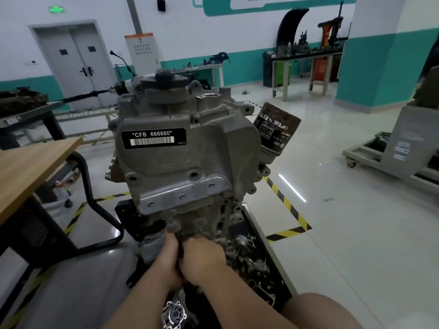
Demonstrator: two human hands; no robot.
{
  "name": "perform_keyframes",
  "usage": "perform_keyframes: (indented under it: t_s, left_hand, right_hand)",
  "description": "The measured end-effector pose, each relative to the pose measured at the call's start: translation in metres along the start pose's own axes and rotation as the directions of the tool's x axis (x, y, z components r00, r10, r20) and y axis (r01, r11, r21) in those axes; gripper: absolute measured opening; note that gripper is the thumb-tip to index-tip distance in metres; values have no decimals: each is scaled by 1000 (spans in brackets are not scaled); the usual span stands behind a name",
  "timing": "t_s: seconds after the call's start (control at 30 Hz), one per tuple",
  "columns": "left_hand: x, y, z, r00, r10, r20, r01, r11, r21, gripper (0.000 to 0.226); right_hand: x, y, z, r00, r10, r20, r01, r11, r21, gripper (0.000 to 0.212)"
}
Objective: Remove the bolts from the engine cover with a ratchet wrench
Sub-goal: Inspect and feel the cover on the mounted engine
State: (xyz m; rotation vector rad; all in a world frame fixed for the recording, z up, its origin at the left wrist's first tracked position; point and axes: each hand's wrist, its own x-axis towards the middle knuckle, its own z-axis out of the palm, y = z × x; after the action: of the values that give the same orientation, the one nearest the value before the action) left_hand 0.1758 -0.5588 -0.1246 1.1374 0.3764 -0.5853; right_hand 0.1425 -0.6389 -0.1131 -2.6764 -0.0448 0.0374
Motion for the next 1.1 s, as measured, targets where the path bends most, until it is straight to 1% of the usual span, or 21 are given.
perform_keyframes:
  t_s: [0.07, 0.17, 0.23, 0.3, 0.37, 0.43, 0.5, 0.57, 0.63, 0.73, 0.77, 0.83, 0.87, 0.97, 1.1]
  left_hand:
    - [-1, 0, 0, 1000, 0, 2, 0, 1000, 9, 66]
    - [-1, 0, 0, 1000, -2, -17, 2, 1000, -11, 68]
    - [-1, -1, 0, 1000, 1, -13, -1, 999, -46, 69]
    - [2, -4, 0, 1000, 0, -24, -1, 1000, -31, 74]
    - [4, -4, -1, 995, -13, -94, 16, 999, 30, 79]
    - [5, -3, -1, 984, -53, -168, 63, 996, 59, 78]
    - [6, -2, -1, 978, -79, -191, 90, 995, 51, 77]
    - [8, -2, 0, 977, -91, -192, 100, 994, 37, 75]
    - [9, -2, 2, 975, -99, -201, 106, 994, 25, 76]
    - [11, -1, 2, 971, -114, -213, 119, 993, 13, 75]
    - [10, -1, 1, 970, -122, -210, 127, 992, 11, 74]
    - [9, 0, 0, 970, -140, -198, 145, 989, 12, 69]
    - [9, 0, 1, 969, -151, -193, 155, 988, 9, 68]
    - [8, 1, 0, 965, -182, -188, 183, 983, -12, 63]
    - [7, 2, -3, 966, -199, -162, 197, 980, -32, 60]
  right_hand:
    - [2, 1, 3, 999, -22, -30, 23, 1000, 7, 26]
    - [1, 5, 8, 994, -37, -102, 48, 994, 98, 21]
    - [-1, 9, 11, 986, -7, -164, 43, 975, 220, 18]
    - [-4, 16, 15, 974, 92, -208, 4, 907, 421, 16]
    - [-8, 28, 18, 948, 255, -189, -75, 758, 648, 12]
    - [-10, 47, 23, 904, 415, -105, -179, 589, 788, 5]
    - [-13, 66, 30, 856, 517, -27, -276, 500, 821, 10]
    - [-13, 83, 37, 801, 597, 54, -364, 414, 834, 9]
    - [-9, 97, 43, 763, 631, 138, -423, 328, 845, 7]
    - [3, 112, 50, 736, 630, 249, -468, 206, 860, 4]
    - [9, 116, 52, 725, 625, 291, -455, 116, 883, 5]
    - [18, 122, 53, 705, 588, 397, -407, -122, 905, 7]
    - [21, 124, 52, 707, 570, 420, -390, -182, 903, 8]
    - [22, 124, 52, 716, 563, 413, -400, -153, 904, 5]
    - [21, 120, 52, 714, 562, 417, -411, -146, 900, 5]
